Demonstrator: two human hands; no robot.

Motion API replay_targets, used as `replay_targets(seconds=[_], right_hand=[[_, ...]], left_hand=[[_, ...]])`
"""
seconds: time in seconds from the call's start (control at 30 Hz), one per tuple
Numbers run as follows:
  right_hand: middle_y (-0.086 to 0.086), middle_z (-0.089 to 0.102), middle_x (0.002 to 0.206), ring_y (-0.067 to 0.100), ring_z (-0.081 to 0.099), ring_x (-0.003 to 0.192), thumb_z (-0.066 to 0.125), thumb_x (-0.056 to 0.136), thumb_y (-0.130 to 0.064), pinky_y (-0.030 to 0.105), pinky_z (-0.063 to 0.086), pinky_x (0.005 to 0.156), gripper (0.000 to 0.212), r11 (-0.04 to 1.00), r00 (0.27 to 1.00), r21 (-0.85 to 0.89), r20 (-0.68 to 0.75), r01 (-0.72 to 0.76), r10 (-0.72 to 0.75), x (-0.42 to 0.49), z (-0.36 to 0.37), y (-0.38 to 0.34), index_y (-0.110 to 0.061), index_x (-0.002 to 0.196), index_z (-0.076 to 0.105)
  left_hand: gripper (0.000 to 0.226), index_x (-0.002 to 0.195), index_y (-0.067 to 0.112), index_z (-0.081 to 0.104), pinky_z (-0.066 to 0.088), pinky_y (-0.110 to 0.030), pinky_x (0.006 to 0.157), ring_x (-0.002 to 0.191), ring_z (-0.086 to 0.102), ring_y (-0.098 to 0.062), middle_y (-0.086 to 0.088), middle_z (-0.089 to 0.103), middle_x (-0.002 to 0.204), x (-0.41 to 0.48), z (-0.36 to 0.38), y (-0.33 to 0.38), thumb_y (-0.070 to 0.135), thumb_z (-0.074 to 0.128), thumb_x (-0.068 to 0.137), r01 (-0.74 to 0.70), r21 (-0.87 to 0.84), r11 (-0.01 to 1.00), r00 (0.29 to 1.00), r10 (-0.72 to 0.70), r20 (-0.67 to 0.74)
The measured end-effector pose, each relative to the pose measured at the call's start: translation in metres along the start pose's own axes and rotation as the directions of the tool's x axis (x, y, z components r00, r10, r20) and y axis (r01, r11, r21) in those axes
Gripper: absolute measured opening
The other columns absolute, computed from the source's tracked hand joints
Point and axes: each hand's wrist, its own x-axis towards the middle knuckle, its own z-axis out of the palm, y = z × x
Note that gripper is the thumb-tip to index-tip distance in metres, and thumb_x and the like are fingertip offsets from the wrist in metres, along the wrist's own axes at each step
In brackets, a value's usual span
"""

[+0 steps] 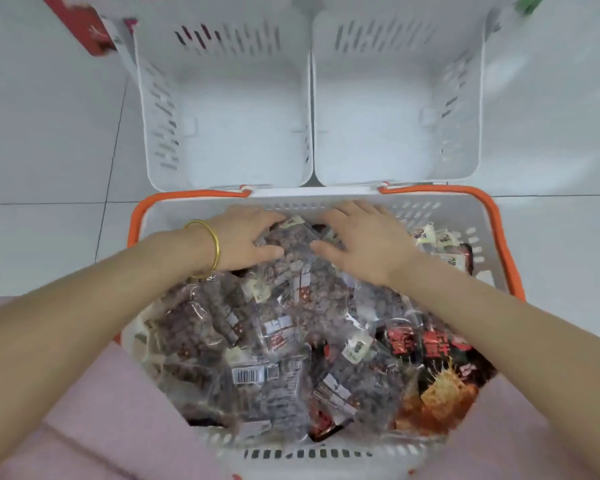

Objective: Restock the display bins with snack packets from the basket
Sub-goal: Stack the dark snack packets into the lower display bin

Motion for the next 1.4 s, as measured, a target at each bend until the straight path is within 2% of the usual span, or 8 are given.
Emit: replay_targets(seconds=[0.37, 0.5, 0.63, 0.73, 0.93, 1.17, 1.33, 1.4], right_hand=[[0.011, 0.052, 0.13, 0.031, 0.043, 0.123, 0.041, 0.095, -0.047, 0.044, 0.041, 0.099, 0.049, 0.992, 0.973, -0.068, -0.21, -0.109, 0.093, -0.057, -0.011, -0.033, -0.015, 0.131, 0.05], [0.012, 0.049, 0.13, 0.031, 0.041, 0.124, 0.037, 0.085, -0.07, 0.047, 0.039, 0.099, 0.072, 0.969, 0.981, -0.17, -0.106, -0.181, 0.165, -0.077, -0.01, -0.041, -0.01, 0.122, 0.051], [0.012, 0.04, 0.142, 0.029, 0.031, 0.135, 0.037, 0.074, -0.081, 0.05, 0.026, 0.111, 0.092, 0.952, 0.986, -0.259, -0.024, -0.165, 0.164, -0.079, -0.002, -0.038, -0.009, 0.129, 0.044], [0.009, 0.036, 0.146, 0.028, 0.028, 0.137, 0.053, 0.07, -0.076, 0.048, 0.022, 0.113, 0.095, 0.982, 0.994, -0.157, 0.012, -0.104, 0.107, -0.071, -0.006, -0.034, -0.013, 0.14, 0.034], [0.009, 0.032, 0.146, 0.029, 0.041, 0.128, 0.084, 0.061, -0.044, 0.041, 0.038, 0.104, 0.109, 0.965, 1.0, 0.26, -0.002, -0.025, 0.027, -0.054, -0.005, -0.029, -0.026, 0.147, 0.02], [0.001, 0.036, 0.136, 0.016, 0.042, 0.118, 0.084, 0.067, -0.022, 0.033, 0.04, 0.097, 0.103, 0.841, 0.998, 0.54, -0.068, 0.037, 0.0, -0.057, 0.0, -0.021, -0.033, 0.146, 0.021], [-0.009, 0.041, 0.126, 0.009, 0.044, 0.106, 0.082, 0.07, -0.011, 0.02, 0.044, 0.079, 0.098, 0.719, 0.993, 0.692, -0.116, 0.062, 0.025, -0.058, 0.002, -0.019, -0.04, 0.144, 0.024], [-0.011, 0.044, 0.123, 0.01, 0.048, 0.093, 0.081, 0.07, -0.005, 0.022, 0.049, 0.075, 0.097, 0.658, 0.991, 0.75, -0.126, 0.071, 0.037, -0.057, 0.003, -0.02, -0.04, 0.143, 0.027]], left_hand=[[0.064, 0.148, 0.023, 0.023, 0.028, -0.04, 0.111, 0.137, 0.031, -0.03, -0.007, 0.032, 0.151, -0.047, 0.019, 0.021, 0.05, 0.043, 0.094, 0.126, 0.081, 0.989, 0.978, -0.11, -0.176], [0.066, 0.148, 0.024, 0.022, 0.031, -0.042, 0.11, 0.134, 0.035, -0.03, -0.007, 0.033, 0.151, -0.061, 0.019, 0.024, 0.052, 0.043, 0.093, 0.167, 0.096, 0.981, 0.97, -0.146, -0.193], [0.06, 0.148, 0.022, 0.023, 0.032, -0.039, 0.108, 0.132, 0.038, -0.03, -0.008, 0.036, 0.149, -0.061, 0.028, 0.026, 0.047, 0.04, 0.096, 0.164, 0.039, 0.986, 0.966, -0.153, -0.208], [0.056, 0.145, 0.02, 0.03, 0.036, -0.04, 0.105, 0.129, 0.041, -0.029, -0.009, 0.042, 0.145, -0.055, 0.037, 0.026, 0.046, 0.039, 0.097, 0.16, -0.004, 0.987, 0.958, -0.157, -0.239], [0.059, 0.142, 0.02, 0.034, 0.036, -0.04, 0.103, 0.126, 0.041, -0.031, -0.009, 0.049, 0.138, -0.031, 0.045, 0.022, 0.053, 0.041, 0.093, 0.234, -0.047, 0.971, 0.948, -0.239, -0.208], [0.072, 0.149, 0.02, 0.017, 0.032, -0.043, 0.108, 0.135, 0.032, -0.032, -0.01, 0.036, 0.148, -0.027, 0.044, 0.016, 0.056, 0.042, 0.091, 0.249, -0.097, 0.964, 0.96, -0.259, -0.11], [0.084, 0.149, 0.018, 0.014, 0.038, -0.038, 0.103, 0.127, 0.043, -0.027, -0.009, 0.041, 0.143, -0.033, 0.043, 0.019, 0.053, 0.055, 0.085, 0.187, -0.32, 0.929, 0.947, -0.257, -0.192], [0.091, 0.149, 0.018, 0.011, 0.039, -0.035, 0.099, 0.123, 0.046, -0.026, -0.01, 0.043, 0.139, -0.037, 0.044, 0.022, 0.052, 0.061, 0.081, 0.138, -0.397, 0.907, 0.945, -0.24, -0.22]])
